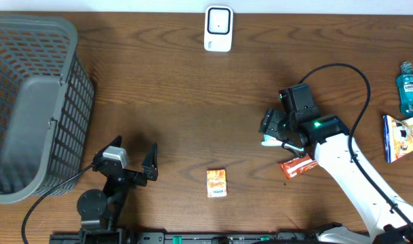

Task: Scan the item barcode
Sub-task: 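Move the right gripper over the orange-red snack bar, then grasp the orange-red snack bar with the right gripper and lift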

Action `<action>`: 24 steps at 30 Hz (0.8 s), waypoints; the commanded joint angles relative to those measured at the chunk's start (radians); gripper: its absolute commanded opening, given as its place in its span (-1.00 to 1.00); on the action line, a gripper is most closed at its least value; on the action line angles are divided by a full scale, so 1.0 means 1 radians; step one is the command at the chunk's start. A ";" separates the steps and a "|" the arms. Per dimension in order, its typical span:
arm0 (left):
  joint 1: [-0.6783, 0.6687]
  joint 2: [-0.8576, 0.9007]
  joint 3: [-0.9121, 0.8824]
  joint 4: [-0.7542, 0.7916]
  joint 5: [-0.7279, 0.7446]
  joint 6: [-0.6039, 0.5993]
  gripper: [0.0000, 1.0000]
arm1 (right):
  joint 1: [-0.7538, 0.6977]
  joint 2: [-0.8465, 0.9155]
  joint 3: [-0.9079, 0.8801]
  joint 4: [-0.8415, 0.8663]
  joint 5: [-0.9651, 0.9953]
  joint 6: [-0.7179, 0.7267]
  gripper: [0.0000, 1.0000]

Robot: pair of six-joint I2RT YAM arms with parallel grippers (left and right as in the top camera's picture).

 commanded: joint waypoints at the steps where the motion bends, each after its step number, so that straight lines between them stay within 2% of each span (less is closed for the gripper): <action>1: 0.001 -0.002 -0.028 -0.016 0.017 -0.001 0.96 | 0.001 -0.006 0.006 -0.053 0.031 0.135 0.54; 2: 0.001 -0.002 -0.028 -0.016 0.017 -0.002 0.96 | -0.004 -0.006 0.015 -0.098 0.033 0.195 0.63; 4: 0.001 -0.002 -0.028 -0.016 0.017 -0.001 0.96 | -0.019 -0.010 0.025 -0.165 0.029 0.307 0.98; 7: 0.001 -0.002 -0.028 -0.016 0.016 -0.001 0.96 | -0.037 -0.012 0.025 -0.171 -0.023 0.360 0.98; 10: 0.001 -0.002 -0.028 -0.016 0.017 -0.002 0.96 | -0.034 -0.012 0.022 -0.187 -0.037 0.314 0.98; 12: 0.001 -0.002 -0.028 -0.016 0.017 -0.001 0.96 | -0.030 -0.012 0.017 -0.196 -0.027 0.242 0.44; 14: 0.001 -0.002 -0.028 -0.016 0.017 -0.001 0.96 | -0.031 -0.012 0.007 -0.210 0.005 0.226 0.09; 15: 0.001 -0.002 -0.028 -0.016 0.017 -0.001 0.96 | -0.031 -0.011 -0.001 -0.218 0.035 0.241 0.01; 20: 0.001 -0.002 -0.028 -0.016 0.016 -0.002 0.96 | -0.031 0.005 -0.063 -0.267 0.151 0.445 0.28; 24: 0.001 -0.002 -0.028 -0.016 0.017 -0.001 0.96 | -0.031 0.044 -0.120 -0.257 0.156 0.548 0.30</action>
